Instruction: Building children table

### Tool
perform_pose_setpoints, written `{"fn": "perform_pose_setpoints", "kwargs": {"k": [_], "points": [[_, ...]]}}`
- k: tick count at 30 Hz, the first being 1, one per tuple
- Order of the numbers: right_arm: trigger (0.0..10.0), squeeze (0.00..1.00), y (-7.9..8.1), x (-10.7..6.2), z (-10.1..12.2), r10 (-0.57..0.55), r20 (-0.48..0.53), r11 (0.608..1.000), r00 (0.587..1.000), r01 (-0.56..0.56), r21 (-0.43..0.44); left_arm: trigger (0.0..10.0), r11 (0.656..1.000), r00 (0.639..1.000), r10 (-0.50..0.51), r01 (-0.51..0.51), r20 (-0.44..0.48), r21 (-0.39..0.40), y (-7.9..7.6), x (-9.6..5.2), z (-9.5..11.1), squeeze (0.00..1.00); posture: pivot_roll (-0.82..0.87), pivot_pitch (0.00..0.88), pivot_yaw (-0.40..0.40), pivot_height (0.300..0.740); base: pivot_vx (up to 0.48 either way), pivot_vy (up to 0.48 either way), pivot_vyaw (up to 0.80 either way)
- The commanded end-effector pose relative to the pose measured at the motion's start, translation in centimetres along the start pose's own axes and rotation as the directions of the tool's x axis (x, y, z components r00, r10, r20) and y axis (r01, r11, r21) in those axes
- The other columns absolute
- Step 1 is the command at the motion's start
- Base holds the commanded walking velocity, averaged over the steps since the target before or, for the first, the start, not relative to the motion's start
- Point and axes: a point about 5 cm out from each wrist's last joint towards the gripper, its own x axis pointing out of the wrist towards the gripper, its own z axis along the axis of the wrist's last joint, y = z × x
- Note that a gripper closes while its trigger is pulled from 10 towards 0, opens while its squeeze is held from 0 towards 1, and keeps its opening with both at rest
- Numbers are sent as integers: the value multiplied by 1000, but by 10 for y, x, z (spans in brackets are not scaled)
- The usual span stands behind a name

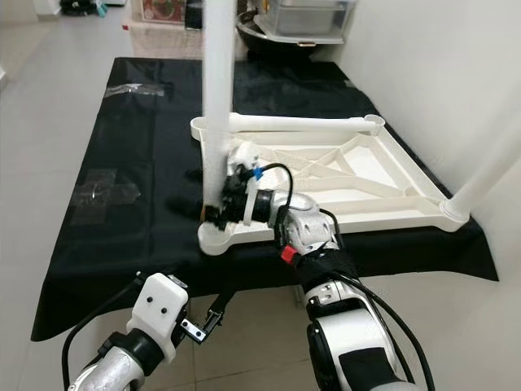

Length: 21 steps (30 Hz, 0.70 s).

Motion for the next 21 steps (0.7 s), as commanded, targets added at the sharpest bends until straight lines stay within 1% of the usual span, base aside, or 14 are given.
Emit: {"fn": "perform_pose_setpoints", "kwargs": {"k": [1, 4, 5, 8, 11, 12, 13, 14, 16, 17, 18, 19, 20, 21], "points": [[2549, 0, 0, 8, 6, 32, 17, 999, 999, -32, -9, 10000, 1000, 1000, -2, 1, -17, -6, -3, -2, -2, 0, 151, 88, -109, 740, 0, 0, 0], [2549, 0, -1, 10, 9, 26, 33, 1000, 999, -25, -5, 10000, 1000, 1000, -1, 1, -18, -7, -3, -2, -3, 0, 150, 87, -108, 740, 0, 0, 0], [0, 0, -1, 11, 12, 11, 53, 1000, 999, -10, -15, 10000, 1000, 1000, -2, 2, -18, -7, -3, -2, -2, 0, 151, 86, -109, 740, 0, 0, 0], [0, 0, -3, 9, 16, -15, 76, 999, 997, 18, -37, 10000, 1000, 1000, -3, 3, -19, -8, -3, -2, -3, 0, 149, 83, -106, 740, 0, 0, 0], [0, 0, -8, 6, 18, -129, 112, 990, 985, 134, -42, 10000, 1000, 1000, -5, 5, -20, -10, -4, -2, -3, 0, 145, 76, -105, 740, 0, 0, 0], [0, 0, -8, 6, 18, -129, 112, 990, 985, 134, -42, 10000, 1000, 1000, -5, 5, -20, -10, -4, -2, -3, 0, 145, 76, -105, 740, 0, 0, 0], [0, 0, -12, 6, 18, -223, 122, 972, 967, 229, -44, 10000, 1000, 1000, -6, 6, -19, -10, -4, -2, -3, 0, 145, 76, -106, 740, 0, 0, 0], [0, 0, -17, 5, 18, -329, 133, 941, 935, 336, -36, 10000, 1000, 1000, -6, 6, -20, -11, -4, -2, -3, 0, 142, 74, -104, 740, 0, 0, 0], [0, 0, -17, 5, 18, -329, 133, 941, 935, 336, -36, 10000, 1000, 1000, -6, 6, -20, -11, -4, -2, -3, 0, 142, 74, -104, 740, 0, 0, 0], [0, 0, -22, 4, 17, -437, 143, 895, 888, 445, -34, 10000, 1000, 1000, -7, 6, -20, -11, -4, -2, -3, 0, 142, 74, -103, 740, 0, 0, 0], [0, 0, -28, 1, 15, -564, 147, 820, 813, 572, -14, 10000, 1000, 1000, -7, 7, -20, -11, -4, -2, -4, 0, 141, 73, -103, 740, 0, 0, 0], [0, 0, -34, -6, 11, -719, 143, 690, 681, 724, 23, 10000, 1000, 1000, -8, 8, -20, -11, -4, -2, -4, 0, 141, 73, -103, 740, 0, 0, 0], [0, 0, -34, -6, 11, -719, 143, 690, 681, 724, 23, 10000, 1000, 1000, -8, 8, -20, -11, -4, -2, -4, 0, 141, 73, -103, 740, 0, 0, 0], [0, 0, -38, -11, 8, -805, 135, 588, 578, 807, 48, 10000, 1000, 1000, -8, 8, -20, -11, -4, -2, -4, 0, 138, 73, -99, 740, 0, 0, 0]]}}
